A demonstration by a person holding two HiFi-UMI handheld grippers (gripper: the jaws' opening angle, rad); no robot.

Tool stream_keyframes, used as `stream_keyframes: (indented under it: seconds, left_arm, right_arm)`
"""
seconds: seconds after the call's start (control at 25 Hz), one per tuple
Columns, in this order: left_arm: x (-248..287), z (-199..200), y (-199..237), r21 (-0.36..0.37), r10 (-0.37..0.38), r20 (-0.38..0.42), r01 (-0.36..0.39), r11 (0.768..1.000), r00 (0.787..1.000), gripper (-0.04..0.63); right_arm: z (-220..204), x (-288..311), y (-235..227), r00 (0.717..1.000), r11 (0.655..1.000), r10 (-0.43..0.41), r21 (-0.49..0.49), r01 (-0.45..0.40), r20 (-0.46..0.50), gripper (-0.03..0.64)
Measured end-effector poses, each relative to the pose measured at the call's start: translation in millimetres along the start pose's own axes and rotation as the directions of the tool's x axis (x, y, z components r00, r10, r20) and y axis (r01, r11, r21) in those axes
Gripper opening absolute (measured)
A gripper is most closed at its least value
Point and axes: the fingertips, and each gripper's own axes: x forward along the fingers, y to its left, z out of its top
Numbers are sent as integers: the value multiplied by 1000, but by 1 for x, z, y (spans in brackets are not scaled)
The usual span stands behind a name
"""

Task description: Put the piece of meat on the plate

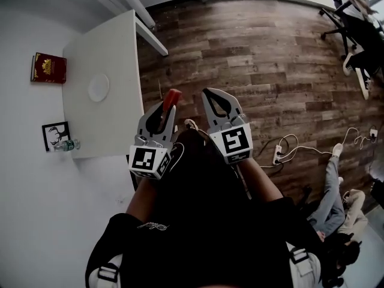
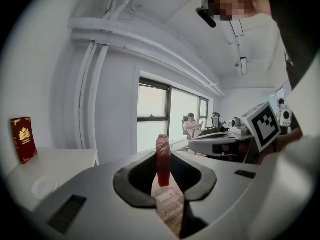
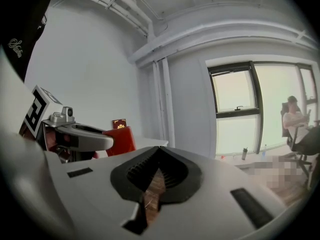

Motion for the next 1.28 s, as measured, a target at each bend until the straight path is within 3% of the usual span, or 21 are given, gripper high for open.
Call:
stream_keyframes:
  seconds: [0.16,0.52,0.76,1.0,1.28]
  left_arm:
    - [16,0,12,18,2,-7,-2,1000,1000,85]
    - [77,17,70,-72,16,49,-12,997,999,84]
    - [95,23,133,-104,56,49,-51,993,997,84]
    - [95,14,202,-130,122,37,-116,985,992,84]
    - [65,8,279,-225,253,70,-232,946,965,84]
  right_arm:
    - [-6,17,-11,1000,1000,6,-26,-7,-22,21]
    - [3,78,-39,993,995,-5,-100,-7,-121,21]
    - [23,152,-21,983,984,83,-141,-106,-163,21]
    - [25,221,9,953,960,180,-168,-225,-244,21]
    - [43,299,77,889,876,342,-238,-419,-305,21]
